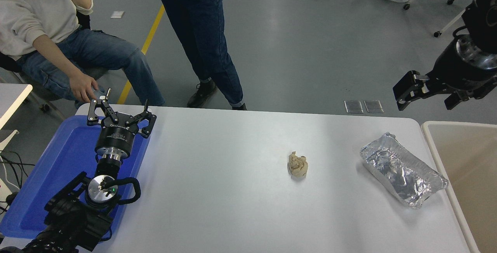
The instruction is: Pick up foil plate and place in dustbin
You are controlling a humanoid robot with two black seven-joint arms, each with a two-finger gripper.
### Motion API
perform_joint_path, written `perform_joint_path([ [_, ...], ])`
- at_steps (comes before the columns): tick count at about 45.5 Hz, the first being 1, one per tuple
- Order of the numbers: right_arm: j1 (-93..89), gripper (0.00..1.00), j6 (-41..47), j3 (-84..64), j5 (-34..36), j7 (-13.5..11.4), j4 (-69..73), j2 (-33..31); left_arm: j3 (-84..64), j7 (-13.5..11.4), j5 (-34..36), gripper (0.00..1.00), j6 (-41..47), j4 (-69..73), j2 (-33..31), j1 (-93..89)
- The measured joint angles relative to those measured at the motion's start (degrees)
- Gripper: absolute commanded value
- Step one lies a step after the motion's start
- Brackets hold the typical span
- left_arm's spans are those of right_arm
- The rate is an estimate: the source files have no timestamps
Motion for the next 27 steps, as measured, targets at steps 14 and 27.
perform_joint_path([
  [14,-0.01,1.0,0.0,0.08,0.02,0.0,0.0,0.05,-0.05,-0.01,-0.04,1.0,0.03,0.0,-0.05,-0.06],
  [27,-0.03,1.0,0.0,0.11,0.02,0.0,0.0,0.09,-0.03,-0.05,-0.03,1.0,0.01,0.0,-0.07,-0.06],
])
